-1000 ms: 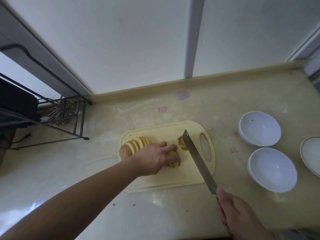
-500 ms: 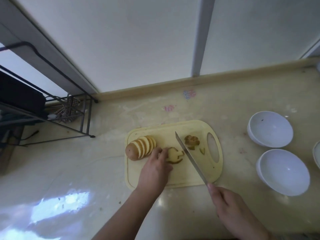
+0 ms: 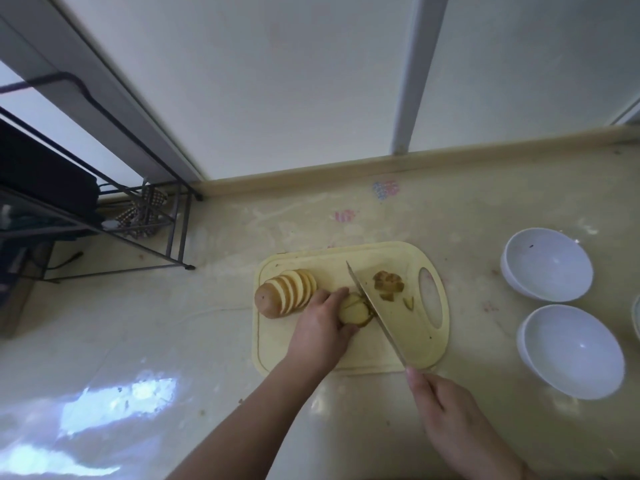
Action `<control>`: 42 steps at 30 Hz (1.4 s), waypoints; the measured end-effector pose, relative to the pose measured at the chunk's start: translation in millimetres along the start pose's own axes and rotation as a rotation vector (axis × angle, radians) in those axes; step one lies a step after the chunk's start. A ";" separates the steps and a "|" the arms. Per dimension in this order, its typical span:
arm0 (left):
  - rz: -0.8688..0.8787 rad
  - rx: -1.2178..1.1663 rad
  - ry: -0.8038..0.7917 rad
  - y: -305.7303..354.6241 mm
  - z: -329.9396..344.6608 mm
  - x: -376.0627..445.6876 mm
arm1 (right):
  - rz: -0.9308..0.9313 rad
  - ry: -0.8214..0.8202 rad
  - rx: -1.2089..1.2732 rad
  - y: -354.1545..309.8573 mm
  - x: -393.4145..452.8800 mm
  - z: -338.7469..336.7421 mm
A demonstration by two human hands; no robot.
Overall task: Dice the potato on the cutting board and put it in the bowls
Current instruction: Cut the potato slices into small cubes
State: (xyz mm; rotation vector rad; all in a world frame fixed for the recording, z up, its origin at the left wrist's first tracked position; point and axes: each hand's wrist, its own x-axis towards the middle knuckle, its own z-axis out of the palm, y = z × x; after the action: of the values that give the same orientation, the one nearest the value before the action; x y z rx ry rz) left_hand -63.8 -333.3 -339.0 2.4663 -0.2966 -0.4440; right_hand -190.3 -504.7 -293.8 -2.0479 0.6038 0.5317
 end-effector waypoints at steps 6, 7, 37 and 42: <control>0.015 -0.001 0.039 10.1 8.9 -4.4 | 0.008 0.001 0.008 4.9 3.5 -10.9; 0.017 -0.006 0.049 13.8 12.4 -6.0 | 0.008 -0.011 -0.003 2.7 2.3 -9.7; 0.536 0.201 0.167 -7.6 19.6 -4.7 | -0.065 -0.055 -0.058 7.0 0.6 -18.8; 0.594 0.105 0.179 -16.2 22.1 -0.5 | -0.037 -0.057 -0.037 6.7 -5.6 -12.6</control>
State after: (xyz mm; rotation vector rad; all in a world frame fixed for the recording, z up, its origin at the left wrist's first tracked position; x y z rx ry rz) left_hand -70.9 -332.0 -365.4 2.3447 -0.9561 0.0460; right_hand -197.0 -517.4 -288.6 -2.0672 0.5246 0.5817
